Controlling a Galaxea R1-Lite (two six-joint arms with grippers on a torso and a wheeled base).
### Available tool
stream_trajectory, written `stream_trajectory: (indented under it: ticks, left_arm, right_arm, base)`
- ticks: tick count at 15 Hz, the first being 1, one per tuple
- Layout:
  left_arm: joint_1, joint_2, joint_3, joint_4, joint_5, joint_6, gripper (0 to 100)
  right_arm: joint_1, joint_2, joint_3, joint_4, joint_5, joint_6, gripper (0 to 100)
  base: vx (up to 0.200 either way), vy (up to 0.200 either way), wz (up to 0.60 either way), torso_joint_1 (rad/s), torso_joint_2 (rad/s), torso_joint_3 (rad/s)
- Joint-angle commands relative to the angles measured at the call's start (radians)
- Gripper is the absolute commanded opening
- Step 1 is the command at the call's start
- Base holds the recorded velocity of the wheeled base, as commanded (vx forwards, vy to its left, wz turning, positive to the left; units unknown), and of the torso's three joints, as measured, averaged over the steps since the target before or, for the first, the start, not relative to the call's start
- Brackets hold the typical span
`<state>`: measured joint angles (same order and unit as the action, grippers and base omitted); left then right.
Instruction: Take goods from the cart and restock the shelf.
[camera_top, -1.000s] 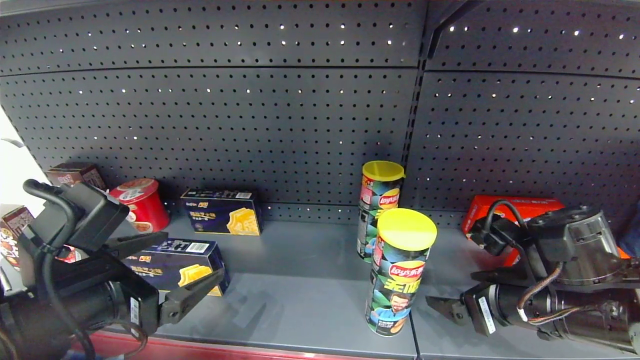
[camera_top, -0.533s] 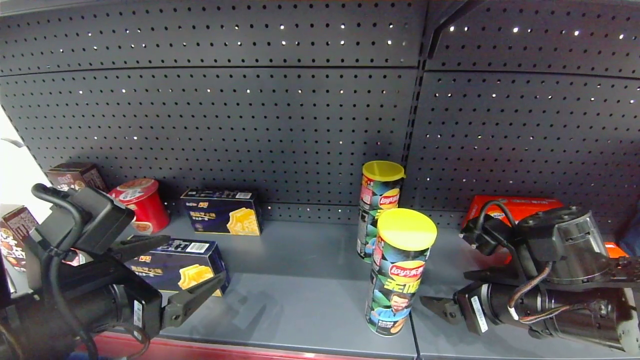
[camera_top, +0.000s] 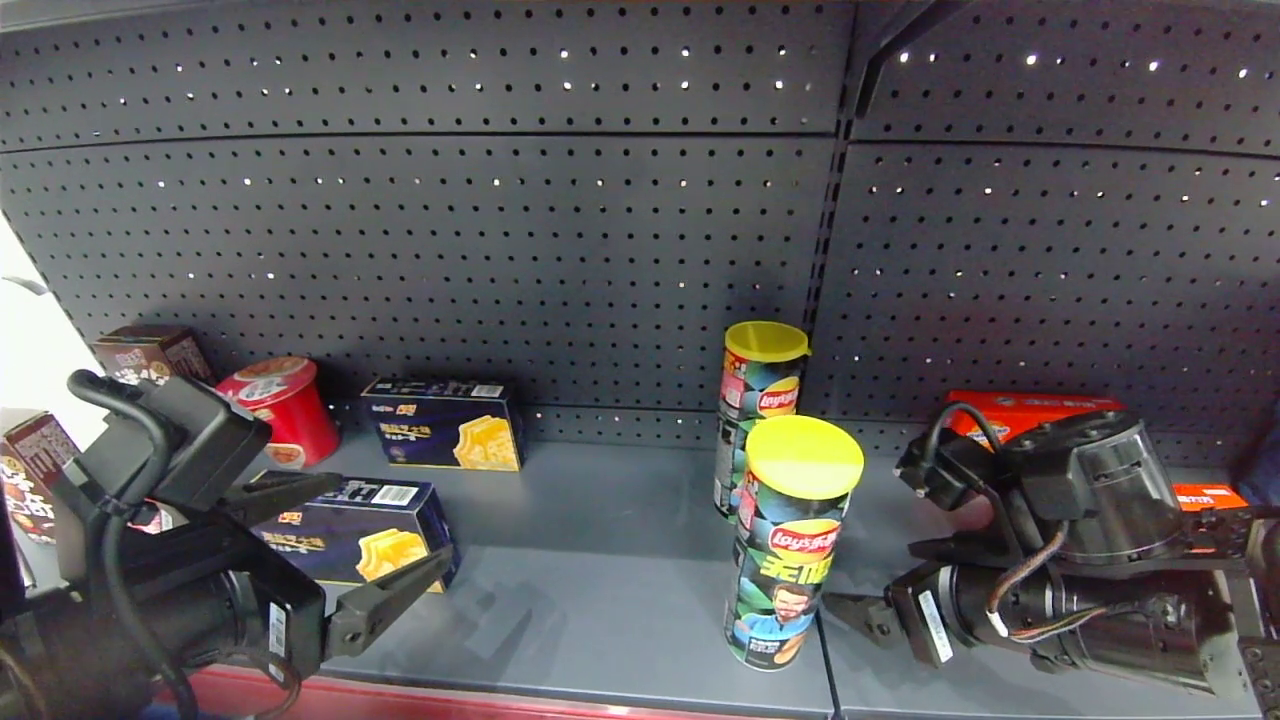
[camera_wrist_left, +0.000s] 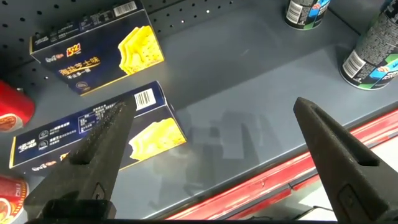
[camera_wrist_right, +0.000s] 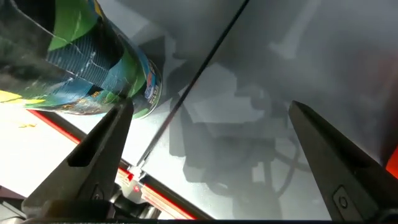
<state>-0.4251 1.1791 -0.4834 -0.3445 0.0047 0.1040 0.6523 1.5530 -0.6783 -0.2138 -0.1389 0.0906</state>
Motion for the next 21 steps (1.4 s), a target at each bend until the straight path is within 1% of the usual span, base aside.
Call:
stream_trajectory:
  ticks: [1,4,9,16,21]
  left_arm:
    - [0.000,0.002,0.000,-0.001,0.000,0.000,100]
    - [0.000,0.002,0.002,-0.001,0.000,0.000,100]
    - [0.000,-0.001,0.011,-0.001,0.000,-0.001,100]
    - [0.000,-0.003,0.012,-0.001,0.000,-0.001,100]
    - [0.002,-0.009,0.037,-0.002,-0.002,-0.003,100]
  right_arm:
    - [-0.003,-0.007,0.011,0.001,-0.001,0.000,100]
    - [-0.013,-0.008,0.019,0.001,-0.001,0.000,100]
    - [-0.013,0.029,-0.021,-0.002,-0.002,0.000,100]
    - [-0.010,0.032,-0.020,0.001,-0.001,0.000,100]
    - [-0.010,0.032,-0.018,-0.002,-0.001,-0.002,100]
  base:
    - [0.000,0.000,0.00,0.000,0.00,0.000]
    - [0.000,0.000,0.00,0.000,0.00,0.000]
    - [0.000,0.000,0.00,0.000,0.00,0.000]
    - [0.000,0.000,0.00,0.000,0.00,0.000]
    - [0.000,0.000,0.00,0.000,0.00,0.000]
